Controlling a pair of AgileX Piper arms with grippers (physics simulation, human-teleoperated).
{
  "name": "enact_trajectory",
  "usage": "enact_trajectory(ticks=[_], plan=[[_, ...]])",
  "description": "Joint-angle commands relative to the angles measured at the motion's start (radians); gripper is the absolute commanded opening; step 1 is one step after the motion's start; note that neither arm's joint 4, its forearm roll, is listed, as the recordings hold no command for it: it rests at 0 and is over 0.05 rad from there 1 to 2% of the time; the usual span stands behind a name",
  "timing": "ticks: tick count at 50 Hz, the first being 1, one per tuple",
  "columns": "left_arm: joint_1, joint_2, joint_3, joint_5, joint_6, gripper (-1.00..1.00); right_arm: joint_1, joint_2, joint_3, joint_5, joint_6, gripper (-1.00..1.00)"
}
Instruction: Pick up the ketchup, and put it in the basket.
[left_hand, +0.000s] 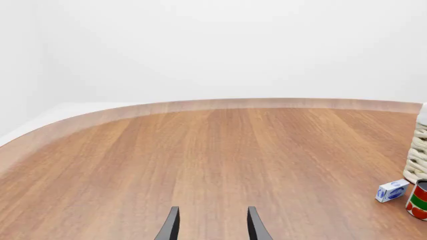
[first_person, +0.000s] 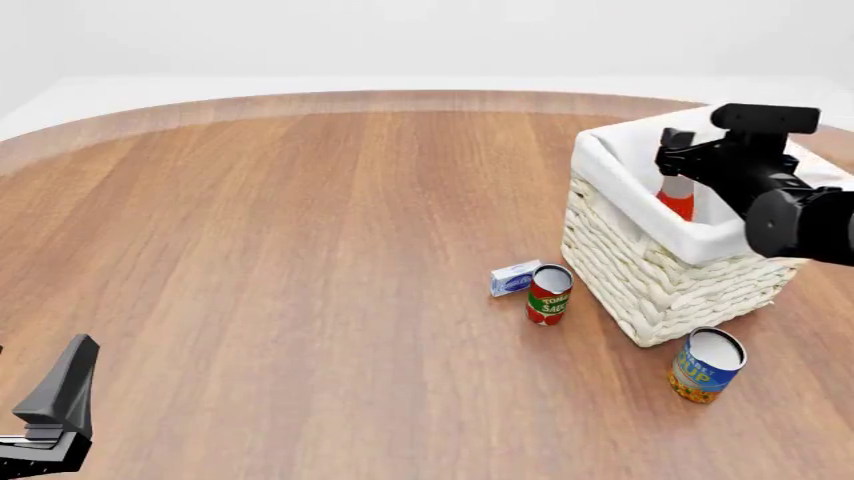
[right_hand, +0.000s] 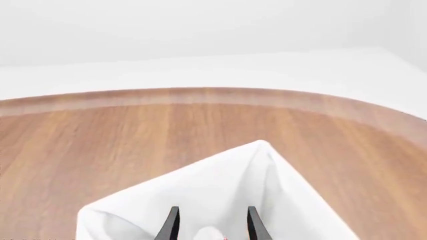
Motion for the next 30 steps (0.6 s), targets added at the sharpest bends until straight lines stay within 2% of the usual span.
enact_trajectory(ticks=[1, 12, 22, 24, 30], plan=[[0.000, 0.000, 0.000, 0.000, 0.000, 1.00, 0.014, 0.017, -0.012, 0.004, 0.008, 1.00], [0.000, 0.000, 0.000, 0.000, 0.000, 1.00, 0.033, -0.035, 0.015, 0.009, -0.004, 1.00], [0.000, 0.000, 0.000, 0.000, 0.000, 1.00, 0.088, -0.135, 0.074, -0.045, 0.002, 1.00], [0.000, 0.000, 0.000, 0.000, 0.000, 1.00, 0.099, -0.155, 0.076, -0.039, -0.012, 1.00], [0.000, 0.000, 0.000, 0.000, 0.000, 1.00, 0.120, -0.193, 0.089, -0.043, -0.010, 1.00]])
